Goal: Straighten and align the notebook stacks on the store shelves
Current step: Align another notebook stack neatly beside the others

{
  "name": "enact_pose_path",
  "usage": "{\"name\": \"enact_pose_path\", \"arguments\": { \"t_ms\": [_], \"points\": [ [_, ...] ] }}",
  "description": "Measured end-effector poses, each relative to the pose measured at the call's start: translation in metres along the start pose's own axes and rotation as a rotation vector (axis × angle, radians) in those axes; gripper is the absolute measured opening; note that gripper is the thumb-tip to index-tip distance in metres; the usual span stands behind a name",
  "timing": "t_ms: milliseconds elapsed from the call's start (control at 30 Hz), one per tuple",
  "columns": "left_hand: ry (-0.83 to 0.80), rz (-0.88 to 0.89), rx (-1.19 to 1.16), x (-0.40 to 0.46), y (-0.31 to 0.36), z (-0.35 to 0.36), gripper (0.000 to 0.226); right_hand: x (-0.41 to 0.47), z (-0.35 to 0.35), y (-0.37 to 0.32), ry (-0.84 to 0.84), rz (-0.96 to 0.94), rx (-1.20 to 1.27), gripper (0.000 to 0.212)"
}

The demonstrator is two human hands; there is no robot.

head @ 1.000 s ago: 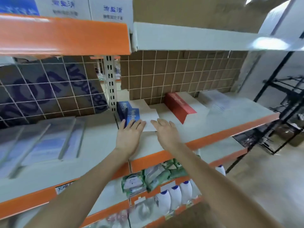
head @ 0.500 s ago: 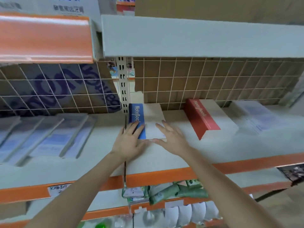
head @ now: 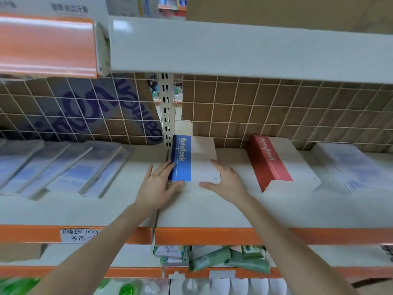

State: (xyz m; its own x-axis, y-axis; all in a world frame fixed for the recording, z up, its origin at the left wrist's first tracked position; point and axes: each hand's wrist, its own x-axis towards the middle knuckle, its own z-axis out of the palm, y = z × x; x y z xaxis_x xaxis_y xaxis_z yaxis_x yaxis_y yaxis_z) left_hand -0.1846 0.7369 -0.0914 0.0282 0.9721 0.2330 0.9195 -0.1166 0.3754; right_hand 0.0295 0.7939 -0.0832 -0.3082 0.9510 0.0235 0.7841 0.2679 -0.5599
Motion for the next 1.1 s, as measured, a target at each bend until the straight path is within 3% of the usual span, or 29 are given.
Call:
{"name": "enact_pose_path", "arguments": {
  "t_ms": [67,200,333,400,667,733,833,1000,1100],
  "points": [
    [0.014,-0.003,-0.012,0.0,-0.001,0.001,0.117,0.002,-0.001,0.0,-0.015,-0.008,-0.009,0.086],
    [0.05,-0.017,0.002,0.003,-0.002,0.005,0.091,0.005,-0.001,0.003,-0.033,-0.028,-0.034,0.086],
    [0.031,-0.039,0.085,0.003,-0.002,0.006,0.116,0.007,0.002,0.005,-0.024,-0.049,-0.091,0.086],
    [0.025,-0.05,0.114,0.003,-0.002,0.006,0.117,0.008,0.002,0.005,-0.023,-0.048,-0.127,0.086],
    [0.165,0.018,0.052,-0.015,-0.006,0.003,0.048,0.002,-0.002,0.021,0.014,-0.07,-0.066,0.075],
    [0.179,-0.022,0.043,-0.014,-0.004,0.004,0.041,0.002,-0.002,0.021,0.009,-0.069,-0.071,0.075],
    [0.149,-0.061,0.075,-0.013,0.002,0.004,0.051,0.002,-0.002,0.019,-0.007,-0.068,-0.092,0.079],
    [0.075,-0.217,0.137,-0.026,0.004,0.006,0.112,-0.004,0.004,0.002,-0.028,-0.122,-0.153,0.112],
    [0.126,-0.243,0.205,-0.045,-0.006,0.0,0.106,-0.003,0.014,-0.022,0.006,-0.276,-0.211,0.111]
  ]
}}
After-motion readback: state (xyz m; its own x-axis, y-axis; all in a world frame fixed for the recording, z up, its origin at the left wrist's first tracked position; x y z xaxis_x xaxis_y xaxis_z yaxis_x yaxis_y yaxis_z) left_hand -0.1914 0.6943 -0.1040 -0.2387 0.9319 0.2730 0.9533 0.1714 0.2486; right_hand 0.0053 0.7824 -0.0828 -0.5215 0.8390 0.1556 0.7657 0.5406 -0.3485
